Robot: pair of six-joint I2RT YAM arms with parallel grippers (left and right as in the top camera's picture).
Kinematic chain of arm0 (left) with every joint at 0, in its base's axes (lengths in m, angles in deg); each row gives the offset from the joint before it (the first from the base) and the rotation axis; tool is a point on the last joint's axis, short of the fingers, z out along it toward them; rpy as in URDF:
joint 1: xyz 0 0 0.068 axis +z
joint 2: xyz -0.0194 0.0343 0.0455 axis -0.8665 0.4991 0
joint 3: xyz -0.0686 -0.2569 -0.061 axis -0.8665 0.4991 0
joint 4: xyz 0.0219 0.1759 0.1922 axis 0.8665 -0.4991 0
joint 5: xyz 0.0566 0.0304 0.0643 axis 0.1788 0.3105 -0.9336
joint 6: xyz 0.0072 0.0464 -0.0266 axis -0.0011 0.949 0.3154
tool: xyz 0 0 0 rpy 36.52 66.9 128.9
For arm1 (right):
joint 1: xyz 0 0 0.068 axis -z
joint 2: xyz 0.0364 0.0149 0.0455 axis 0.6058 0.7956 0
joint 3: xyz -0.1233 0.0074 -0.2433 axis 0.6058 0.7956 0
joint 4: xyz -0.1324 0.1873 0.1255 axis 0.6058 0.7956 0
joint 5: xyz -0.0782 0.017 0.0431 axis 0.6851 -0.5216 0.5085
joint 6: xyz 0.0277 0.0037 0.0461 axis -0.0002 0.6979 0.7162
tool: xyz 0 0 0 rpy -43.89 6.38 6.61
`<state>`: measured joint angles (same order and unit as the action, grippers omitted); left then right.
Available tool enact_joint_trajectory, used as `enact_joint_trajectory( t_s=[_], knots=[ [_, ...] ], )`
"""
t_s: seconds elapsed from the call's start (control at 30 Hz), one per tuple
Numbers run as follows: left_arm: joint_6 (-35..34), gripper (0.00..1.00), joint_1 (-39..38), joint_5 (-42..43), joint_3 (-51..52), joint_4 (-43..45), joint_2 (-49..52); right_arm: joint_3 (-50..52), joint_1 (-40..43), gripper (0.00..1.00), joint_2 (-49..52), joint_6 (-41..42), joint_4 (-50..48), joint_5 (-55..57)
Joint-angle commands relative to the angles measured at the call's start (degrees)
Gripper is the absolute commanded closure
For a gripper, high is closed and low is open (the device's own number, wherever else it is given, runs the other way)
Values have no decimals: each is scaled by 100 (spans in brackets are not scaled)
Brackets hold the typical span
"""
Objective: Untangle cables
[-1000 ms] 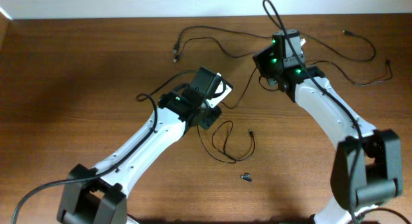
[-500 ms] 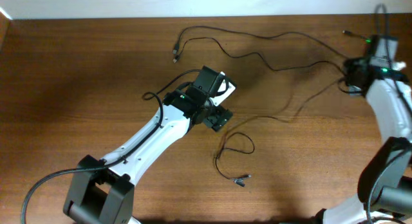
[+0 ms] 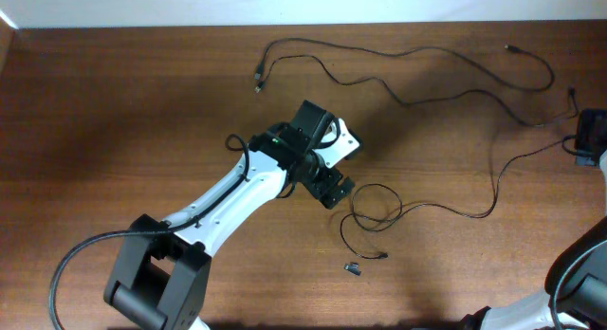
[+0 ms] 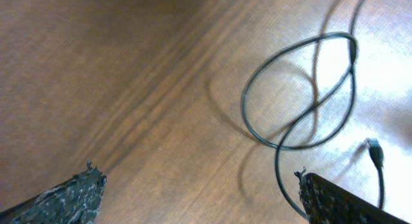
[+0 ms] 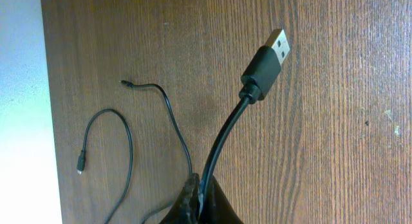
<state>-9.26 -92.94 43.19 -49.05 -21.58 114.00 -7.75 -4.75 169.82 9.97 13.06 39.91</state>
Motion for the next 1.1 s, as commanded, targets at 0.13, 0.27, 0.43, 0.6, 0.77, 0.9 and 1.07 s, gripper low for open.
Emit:
enact_joint_trajectory(
  t_s=[0.13, 0.27, 0.43, 0.6, 0.77, 0.9, 1.07],
  knots=[
    [-1504, 1, -4, 409, 7, -750, 68, -7, -26, 96, -109, -83, -11, 96],
    [-2938, 1, -157, 1152, 7, -776, 68, -7, -26, 96, -109, -83, 28, 94],
    [-4885, 30, -516, 898, 7, -304, 68, -7, -26, 96, -109, -131, 142, 98],
    [-7473, 27, -1196, -684, 28, -1027, 85, -7, -26, 96, -109, -146, 133, 98],
    [-8784, 1, -1648, -393, 28, -1123, 557, -7, -26, 96, -109, -214, 133, 98],
    [-9366, 1, -1591, 557, 28, -1115, 1117, -7, -26, 96, -109, -229, 131, 96],
    [-9482, 31, -1609, 813, 26, -1069, 1303, -7, -26, 96, -109, -361, 136, 98]
  ],
)
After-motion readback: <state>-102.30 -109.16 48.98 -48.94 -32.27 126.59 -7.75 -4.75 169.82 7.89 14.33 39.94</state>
